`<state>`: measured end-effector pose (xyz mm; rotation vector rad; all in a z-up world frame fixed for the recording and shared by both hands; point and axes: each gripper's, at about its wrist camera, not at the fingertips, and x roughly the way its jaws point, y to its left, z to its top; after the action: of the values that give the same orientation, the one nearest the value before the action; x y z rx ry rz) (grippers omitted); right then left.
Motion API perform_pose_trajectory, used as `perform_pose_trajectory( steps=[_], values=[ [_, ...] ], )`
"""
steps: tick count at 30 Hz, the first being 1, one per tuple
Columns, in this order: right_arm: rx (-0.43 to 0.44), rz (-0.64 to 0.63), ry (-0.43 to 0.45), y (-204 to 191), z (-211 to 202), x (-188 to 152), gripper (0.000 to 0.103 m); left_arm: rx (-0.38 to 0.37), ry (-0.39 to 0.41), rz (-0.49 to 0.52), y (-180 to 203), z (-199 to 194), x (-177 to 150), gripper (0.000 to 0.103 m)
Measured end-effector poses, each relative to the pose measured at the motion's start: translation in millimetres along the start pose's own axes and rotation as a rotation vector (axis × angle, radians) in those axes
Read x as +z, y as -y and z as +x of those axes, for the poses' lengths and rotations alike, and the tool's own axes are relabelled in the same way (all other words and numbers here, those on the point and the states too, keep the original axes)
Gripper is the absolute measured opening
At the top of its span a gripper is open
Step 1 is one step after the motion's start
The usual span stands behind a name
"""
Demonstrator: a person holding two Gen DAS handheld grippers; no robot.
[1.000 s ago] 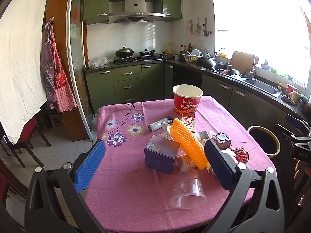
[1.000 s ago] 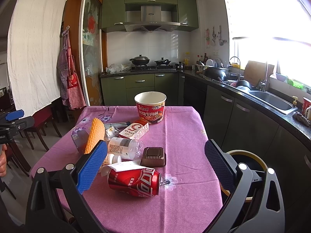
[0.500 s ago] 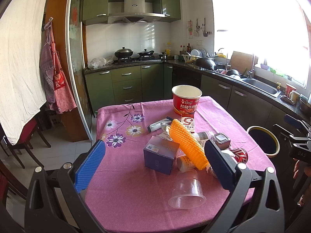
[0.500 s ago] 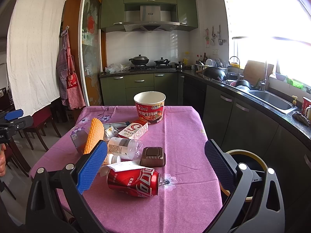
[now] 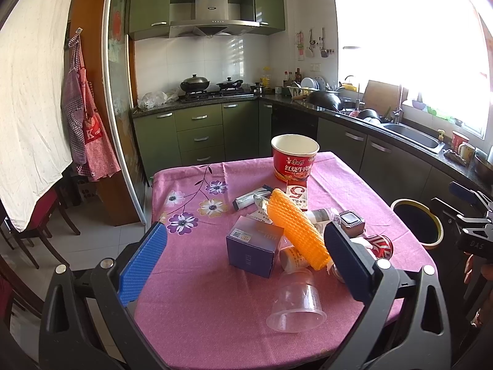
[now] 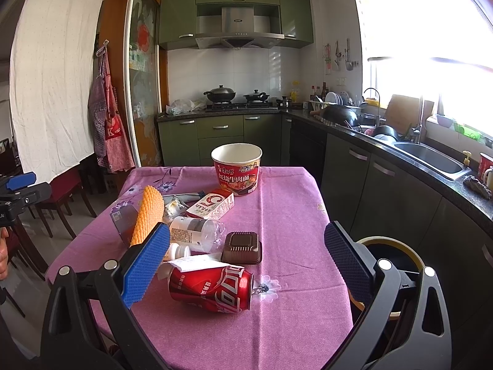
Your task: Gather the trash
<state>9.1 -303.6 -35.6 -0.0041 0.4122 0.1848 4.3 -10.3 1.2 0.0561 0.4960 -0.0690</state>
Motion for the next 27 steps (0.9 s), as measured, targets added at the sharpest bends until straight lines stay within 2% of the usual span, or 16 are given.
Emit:
perform_pose_trajectory(
  steps=[3,7,10,14,18,23,24,26,27],
  values=[
    [-0.003,-0.002,-0.009,1.7,6.8,0.1,0.099,-0.007,-0.006,0.000,-1.8,5.6,1.8,0.097],
    [0.005,-0.027,-0.016,5.6,26.5,16.4,0.099,-0.013,-0.012,0.008,-5.9,20.2,10.4,0.097],
    [0.035,-0.029,-0.033,14.1,53.5,41.9,0.099,-0.012,-0.010,-0.002,-15.1,38.2,22.3,0.097],
    [0.078,-0.014,-0.104,24.5,108.7,88.7,0.099,-0.025,-0.013,-0.045,-34.6,71.4,40.7,0.097],
    [0.122,0.037,-0.231,32.7,181.7,132.2,0.099,-0.016,-0.025,-0.073,-51.5,110.9,58.9,0.097],
    [0.078,0.083,-0.421,43.7,280.5,169.2,0.098,0.001,-0.047,-0.098,-66.9,162.6,76.2,0.097],
    [0.066,0.092,-0.458,46.5,300.4,172.9,0.097,-0.001,-0.058,-0.110,-71.2,175.1,77.6,0.097],
    [0.041,0.104,-0.533,54.1,336.5,176.9,0.086,0.002,-0.074,-0.123,-76.3,192.8,77.0,0.097],
    [0.025,0.106,-0.576,56.0,354.6,177.9,0.084,0.007,-0.087,-0.130,-79.5,202.5,75.5,0.097]
  ],
)
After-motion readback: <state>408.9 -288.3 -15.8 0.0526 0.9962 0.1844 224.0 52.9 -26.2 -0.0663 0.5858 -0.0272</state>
